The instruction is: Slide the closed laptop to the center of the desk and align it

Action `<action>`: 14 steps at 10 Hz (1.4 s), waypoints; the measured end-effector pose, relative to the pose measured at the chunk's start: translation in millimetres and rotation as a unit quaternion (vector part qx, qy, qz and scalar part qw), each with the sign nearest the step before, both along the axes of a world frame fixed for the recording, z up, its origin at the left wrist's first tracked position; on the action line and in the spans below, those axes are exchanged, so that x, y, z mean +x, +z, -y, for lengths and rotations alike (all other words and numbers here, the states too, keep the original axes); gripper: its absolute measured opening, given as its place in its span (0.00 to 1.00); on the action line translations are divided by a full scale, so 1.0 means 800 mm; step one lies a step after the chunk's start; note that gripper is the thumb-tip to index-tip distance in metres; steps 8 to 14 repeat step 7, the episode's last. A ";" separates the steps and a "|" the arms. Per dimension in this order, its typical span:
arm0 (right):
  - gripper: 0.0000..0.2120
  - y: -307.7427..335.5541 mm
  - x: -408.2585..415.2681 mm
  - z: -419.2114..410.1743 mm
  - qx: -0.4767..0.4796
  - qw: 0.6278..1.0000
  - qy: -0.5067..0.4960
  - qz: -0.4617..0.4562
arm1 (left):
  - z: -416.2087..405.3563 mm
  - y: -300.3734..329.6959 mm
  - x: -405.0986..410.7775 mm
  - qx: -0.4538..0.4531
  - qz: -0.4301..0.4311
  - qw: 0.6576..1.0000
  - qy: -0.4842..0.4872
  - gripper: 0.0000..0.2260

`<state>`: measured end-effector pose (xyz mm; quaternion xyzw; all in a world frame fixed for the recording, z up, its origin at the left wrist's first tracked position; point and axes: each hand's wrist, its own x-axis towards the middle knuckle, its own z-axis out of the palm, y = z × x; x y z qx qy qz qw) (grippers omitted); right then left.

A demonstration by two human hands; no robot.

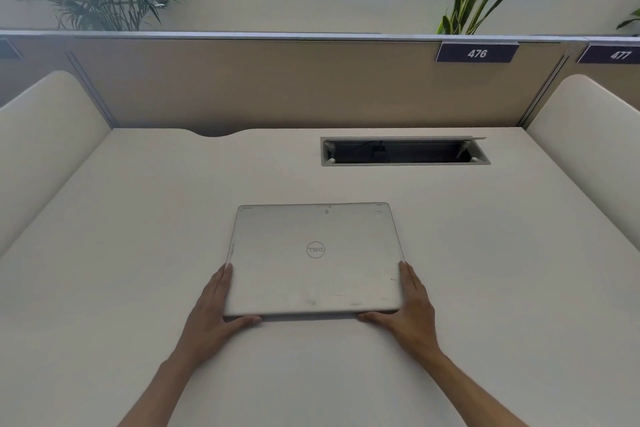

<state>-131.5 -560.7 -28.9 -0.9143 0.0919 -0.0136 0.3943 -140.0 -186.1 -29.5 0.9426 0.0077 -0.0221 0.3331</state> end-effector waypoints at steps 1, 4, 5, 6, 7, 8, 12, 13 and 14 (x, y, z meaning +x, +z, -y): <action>0.67 0.000 -0.001 0.000 -0.001 1.000 -0.002 -0.004 | 0.002 0.002 -0.001 -0.003 -0.001 1.000 0.004 0.56; 0.66 0.007 -0.001 -0.002 -0.023 0.999 0.022 -0.013 | 0.001 0.012 0.003 -0.035 -0.010 0.999 0.025 0.58; 0.66 0.009 -0.002 -0.002 -0.033 0.999 0.028 -0.019 | 0.002 0.014 0.003 -0.038 -0.023 0.999 0.022 0.58; 0.69 0.014 0.000 -0.006 -0.053 0.998 0.024 -0.032 | 0.006 0.013 0.005 -0.044 -0.035 0.998 0.021 0.59; 0.65 0.022 0.007 -0.012 -0.058 0.998 0.006 -0.035 | 0.009 0.015 0.005 -0.031 -0.027 0.999 0.033 0.58; 0.65 0.022 0.007 -0.012 -0.058 0.998 0.006 -0.035 | 0.009 0.015 0.005 -0.031 -0.027 0.999 0.033 0.58; 0.65 0.022 0.007 -0.012 -0.058 0.998 0.006 -0.035 | 0.009 0.015 0.005 -0.031 -0.027 0.999 0.033 0.58; 0.65 0.022 0.007 -0.012 -0.058 0.998 0.006 -0.035 | 0.009 0.015 0.005 -0.031 -0.027 0.999 0.033 0.58; 0.65 0.022 0.007 -0.012 -0.058 0.998 0.006 -0.035 | 0.009 0.015 0.005 -0.031 -0.027 0.999 0.033 0.58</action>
